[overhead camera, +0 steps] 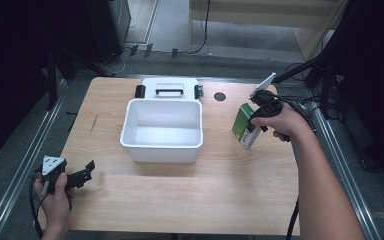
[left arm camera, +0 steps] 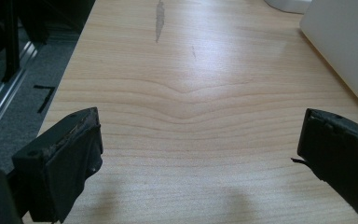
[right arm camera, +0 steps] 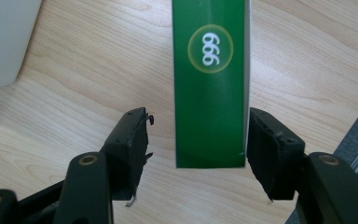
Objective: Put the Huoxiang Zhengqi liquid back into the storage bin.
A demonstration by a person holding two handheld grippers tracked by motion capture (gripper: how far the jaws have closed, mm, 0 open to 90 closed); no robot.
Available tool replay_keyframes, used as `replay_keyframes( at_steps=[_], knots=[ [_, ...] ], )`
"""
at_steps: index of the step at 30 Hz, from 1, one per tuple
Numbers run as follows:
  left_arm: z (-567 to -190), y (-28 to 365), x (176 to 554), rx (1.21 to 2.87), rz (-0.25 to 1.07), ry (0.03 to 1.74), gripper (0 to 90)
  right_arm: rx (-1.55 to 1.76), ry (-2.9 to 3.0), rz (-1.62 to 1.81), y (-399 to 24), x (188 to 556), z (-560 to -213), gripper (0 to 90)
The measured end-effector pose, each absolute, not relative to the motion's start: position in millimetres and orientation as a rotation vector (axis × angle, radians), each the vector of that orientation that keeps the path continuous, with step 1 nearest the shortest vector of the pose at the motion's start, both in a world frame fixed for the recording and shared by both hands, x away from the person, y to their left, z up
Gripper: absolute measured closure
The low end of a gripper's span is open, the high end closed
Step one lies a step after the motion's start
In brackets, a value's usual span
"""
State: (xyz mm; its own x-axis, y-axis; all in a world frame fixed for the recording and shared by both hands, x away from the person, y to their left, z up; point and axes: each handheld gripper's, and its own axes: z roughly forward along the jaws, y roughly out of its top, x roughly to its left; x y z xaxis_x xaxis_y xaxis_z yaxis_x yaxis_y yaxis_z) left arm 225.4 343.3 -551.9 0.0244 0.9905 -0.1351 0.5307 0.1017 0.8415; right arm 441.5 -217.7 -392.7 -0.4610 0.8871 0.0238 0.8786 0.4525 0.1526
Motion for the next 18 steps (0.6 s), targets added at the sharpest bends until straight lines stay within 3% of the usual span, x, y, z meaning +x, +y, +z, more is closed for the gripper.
replay_keyframes(
  at_steps=[18],
  knots=[
    [-552, 343, 225, 1.531, 0.754, 1.606, 0.8, 1.553, 2.659, 0.212, -209, 463, -397, 57.1]
  ],
)
